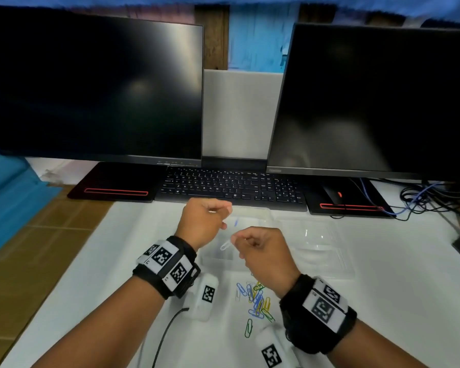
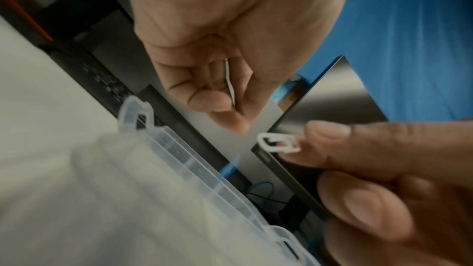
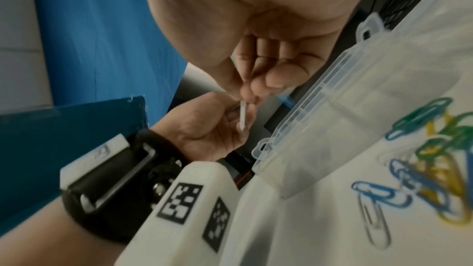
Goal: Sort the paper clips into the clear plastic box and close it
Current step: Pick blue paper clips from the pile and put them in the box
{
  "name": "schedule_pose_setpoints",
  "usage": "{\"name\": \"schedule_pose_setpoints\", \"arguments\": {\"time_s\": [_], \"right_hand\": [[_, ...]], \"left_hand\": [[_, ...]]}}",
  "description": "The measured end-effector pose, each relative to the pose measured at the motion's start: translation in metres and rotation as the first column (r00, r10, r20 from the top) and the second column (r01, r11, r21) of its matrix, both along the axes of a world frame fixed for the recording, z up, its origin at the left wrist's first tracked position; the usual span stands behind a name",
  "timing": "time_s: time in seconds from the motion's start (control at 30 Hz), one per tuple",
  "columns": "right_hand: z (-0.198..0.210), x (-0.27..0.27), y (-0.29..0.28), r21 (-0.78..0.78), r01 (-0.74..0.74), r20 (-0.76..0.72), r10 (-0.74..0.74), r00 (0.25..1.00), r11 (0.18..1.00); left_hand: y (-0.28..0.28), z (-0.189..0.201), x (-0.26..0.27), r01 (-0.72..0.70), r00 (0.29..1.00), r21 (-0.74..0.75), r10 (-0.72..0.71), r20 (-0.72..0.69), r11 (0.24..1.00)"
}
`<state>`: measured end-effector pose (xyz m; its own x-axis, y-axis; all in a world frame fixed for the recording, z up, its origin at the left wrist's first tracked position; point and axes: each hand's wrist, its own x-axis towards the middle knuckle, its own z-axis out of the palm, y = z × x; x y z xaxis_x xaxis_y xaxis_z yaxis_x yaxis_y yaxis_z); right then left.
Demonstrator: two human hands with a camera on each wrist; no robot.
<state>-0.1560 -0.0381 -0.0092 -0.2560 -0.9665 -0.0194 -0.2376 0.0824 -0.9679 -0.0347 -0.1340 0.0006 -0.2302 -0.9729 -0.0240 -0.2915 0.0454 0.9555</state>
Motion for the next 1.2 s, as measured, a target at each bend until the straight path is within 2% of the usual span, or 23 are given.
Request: {"name": "schedule_pose_setpoints", "arguments": {"time_s": [0.1, 0.23, 0.4, 0.5, 0.57, 0.63, 0.67, 0.7, 0.77, 0.83, 0.93, 1.07, 1.1, 1.2], "right_hand": [[-0.004, -0.002, -0.002, 0.010, -0.008, -0.050, 0.008, 0.999, 1.000], [-0.010, -0.028, 0.018, 0.021, 0.035, -0.085, -0.034, 0.996, 0.999], [-0.017, -0.046, 0.038, 0.118, 0.029, -0.136, -0.012, 0.991, 0.993], [-0.023, -0.046, 0.044, 0.181, -0.042, -0.108, 0.062, 0.992, 0.983], [-0.025, -0.042, 0.046, 0.229, -0.122, -0.075, 0.142, 0.987, 0.966], [-0.027, -0.040, 0.044, 0.254, -0.135, -0.135, 0.174, 0.976, 0.958], [-0.028, -0.039, 0.041, 0.256, -0.117, -0.214, 0.174, 0.961, 0.960], [-0.027, -0.038, 0.039, 0.254, -0.092, -0.318, 0.173, 0.932, 0.963], [-0.025, -0.036, 0.036, 0.259, -0.048, -0.528, 0.183, 0.829, 0.965], [-0.022, -0.034, 0.036, 0.275, -0.018, -0.663, 0.203, 0.720, 0.961], [-0.020, -0.035, 0.036, 0.281, -0.010, -0.763, 0.230, 0.604, 0.960], [-0.022, -0.031, 0.036, 0.342, -0.087, -0.859, 0.349, 0.375, 0.936], [-0.022, -0.030, 0.035, 0.347, -0.090, -0.862, 0.356, 0.361, 0.933], [-0.022, -0.029, 0.031, 0.345, -0.082, -0.854, 0.349, 0.386, 0.935]], "left_hand": [[-0.008, -0.001, 0.014, 0.034, 0.992, -0.024, -0.031, 0.123, 0.999], [-0.001, -0.004, 0.045, 0.049, 0.989, -0.016, -0.046, 0.137, 0.999], [0.027, -0.015, 0.053, 0.230, 0.951, 0.065, -0.238, 0.195, 0.971], [0.047, -0.023, 0.044, 0.366, 0.892, 0.141, -0.390, 0.228, 0.920], [0.058, -0.027, 0.034, 0.472, 0.815, 0.184, -0.506, 0.284, 0.862], [0.064, -0.027, 0.025, 0.524, 0.746, 0.197, -0.558, 0.364, 0.829], [0.066, -0.028, 0.020, 0.528, 0.726, 0.184, -0.553, 0.409, 0.829], [0.066, -0.029, 0.016, 0.527, 0.715, 0.157, -0.535, 0.450, 0.835], [0.066, -0.030, 0.010, 0.516, 0.713, 0.097, -0.490, 0.502, 0.851], [0.065, -0.031, 0.007, 0.508, 0.714, 0.069, -0.465, 0.523, 0.859], [0.065, -0.032, 0.006, 0.517, 0.667, 0.071, -0.454, 0.590, 0.853], [0.067, -0.032, 0.006, 0.520, 0.575, 0.020, -0.368, 0.731, 0.854], [0.069, -0.031, 0.006, 0.526, 0.553, -0.001, -0.341, 0.760, 0.851], [0.072, -0.033, 0.004, 0.537, 0.515, -0.023, -0.306, 0.801, 0.843]]}}
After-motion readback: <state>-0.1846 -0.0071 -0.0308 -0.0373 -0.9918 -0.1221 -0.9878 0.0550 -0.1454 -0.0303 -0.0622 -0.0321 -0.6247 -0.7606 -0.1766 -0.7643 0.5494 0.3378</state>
